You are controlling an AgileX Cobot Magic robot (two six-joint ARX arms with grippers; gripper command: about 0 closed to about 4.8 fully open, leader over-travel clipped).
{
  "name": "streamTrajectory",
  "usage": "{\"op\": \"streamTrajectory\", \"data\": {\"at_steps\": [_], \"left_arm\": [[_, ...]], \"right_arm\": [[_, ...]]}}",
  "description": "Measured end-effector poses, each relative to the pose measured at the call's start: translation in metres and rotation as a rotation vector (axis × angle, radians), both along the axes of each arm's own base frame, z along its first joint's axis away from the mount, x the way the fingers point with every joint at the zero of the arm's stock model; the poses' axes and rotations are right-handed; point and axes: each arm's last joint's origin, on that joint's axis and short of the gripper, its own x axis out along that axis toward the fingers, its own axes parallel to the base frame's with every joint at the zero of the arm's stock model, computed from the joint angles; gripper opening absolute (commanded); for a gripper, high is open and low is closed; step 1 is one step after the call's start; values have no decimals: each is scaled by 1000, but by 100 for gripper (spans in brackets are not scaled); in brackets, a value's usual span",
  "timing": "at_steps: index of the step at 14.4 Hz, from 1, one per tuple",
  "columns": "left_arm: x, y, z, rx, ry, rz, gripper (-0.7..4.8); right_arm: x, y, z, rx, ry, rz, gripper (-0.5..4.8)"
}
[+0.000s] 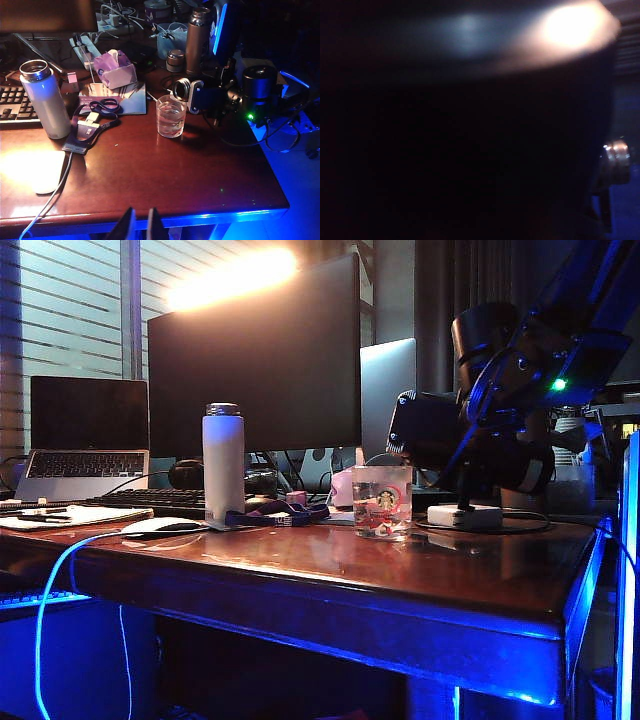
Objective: Pick up the black thermos, pour a little water from inside into the glass cup, then place the black thermos back on the table.
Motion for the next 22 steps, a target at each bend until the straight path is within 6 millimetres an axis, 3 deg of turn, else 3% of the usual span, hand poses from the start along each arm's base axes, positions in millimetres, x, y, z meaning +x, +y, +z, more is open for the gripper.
{"op": "streamTrajectory", "data": {"at_steps": [22], "left_arm": [[-1,-1,-1,0,15,-11,53]], "right_arm": [[8,2,12,-221,-3,21,49]]}}
